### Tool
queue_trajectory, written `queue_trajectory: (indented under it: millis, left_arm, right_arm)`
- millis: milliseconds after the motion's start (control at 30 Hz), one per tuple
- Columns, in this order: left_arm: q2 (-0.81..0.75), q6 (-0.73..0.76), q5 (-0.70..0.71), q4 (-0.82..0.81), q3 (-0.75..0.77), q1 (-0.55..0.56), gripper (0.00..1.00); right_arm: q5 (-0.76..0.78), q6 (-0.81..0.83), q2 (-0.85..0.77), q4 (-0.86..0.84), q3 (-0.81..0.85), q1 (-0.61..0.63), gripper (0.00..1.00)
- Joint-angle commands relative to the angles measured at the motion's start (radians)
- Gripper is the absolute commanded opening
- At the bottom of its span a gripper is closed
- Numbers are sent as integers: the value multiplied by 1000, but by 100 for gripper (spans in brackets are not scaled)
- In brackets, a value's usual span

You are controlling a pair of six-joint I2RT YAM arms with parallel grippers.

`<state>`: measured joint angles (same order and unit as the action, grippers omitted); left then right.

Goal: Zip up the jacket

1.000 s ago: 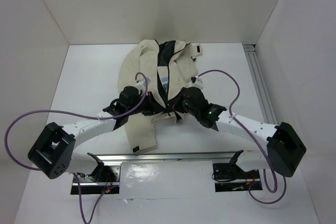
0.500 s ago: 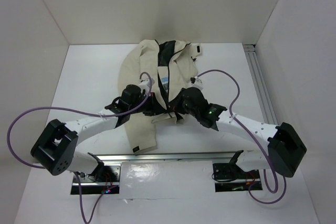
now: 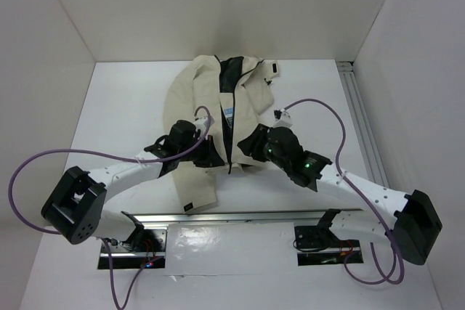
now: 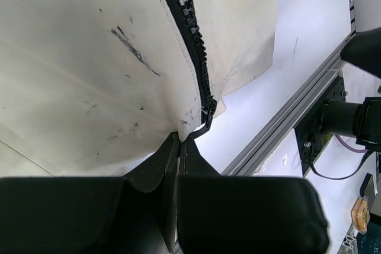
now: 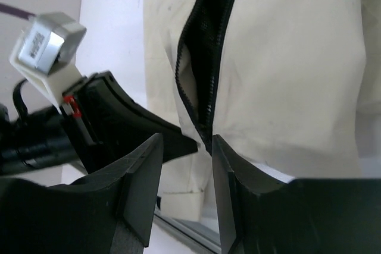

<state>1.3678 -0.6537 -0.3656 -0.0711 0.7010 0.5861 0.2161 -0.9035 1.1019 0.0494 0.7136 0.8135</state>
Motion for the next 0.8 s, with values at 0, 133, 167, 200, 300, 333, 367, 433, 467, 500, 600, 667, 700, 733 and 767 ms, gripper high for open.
queue_trajectory:
  millis: [0, 133, 167, 200, 300, 333, 367, 433, 467, 500, 600, 667, 700, 733, 767]
  left_arm:
    - [-33, 17, -44, 17, -3, 4, 0]
    - [-33, 26, -44, 17, -3, 4, 0]
    - [-33, 26, -44, 17, -3, 4, 0]
    - [-33, 26, -44, 17, -3, 4, 0]
    - [-33, 26, -44, 17, 6, 4, 0]
    - [-33, 26, -44, 17, 6, 4, 0]
    - [-33, 26, -44, 17, 6, 4, 0]
    - [-33, 26, -44, 17, 6, 4, 0]
    - [-33, 26, -44, 17, 6, 4, 0]
    - [-33, 26, -55, 8, 6, 4, 0]
    - [-33, 26, -55, 8, 6, 4, 0]
    - [-33, 26, -55, 8, 6, 4, 0]
    - [-33, 26, -55, 8, 6, 4, 0]
    - [-33, 26, -55, 8, 6, 4, 0]
    - [-33, 26, -55, 8, 6, 4, 0]
  right_arm:
    - [-56, 52, -60, 44, -58, 30, 46]
    - [-95, 52, -45, -17, -126, 96, 51]
    - [-95, 52, -12, -37, -126, 107, 51]
    - [-104, 52, 12, -51, -137, 107, 51]
    - [-104, 63, 99, -75, -111, 147, 52]
    - [-95, 74, 114, -86, -102, 156, 52]
    - [-84, 74, 130, -86, -86, 156, 52]
    - [-84, 74, 160, -86, -74, 165, 52]
    - [-69, 74, 170, -86, -74, 165, 52]
    - [-69, 83, 185, -86, -74, 165, 52]
    - [-60, 93, 222, -108, -46, 165, 52]
    - [-60, 104, 242, -108, -34, 165, 52]
    - [-60, 104, 251, -108, -22, 165, 52]
    - [-60, 104, 263, -108, -22, 165, 52]
    - [-51, 104, 263, -118, -11, 165, 52]
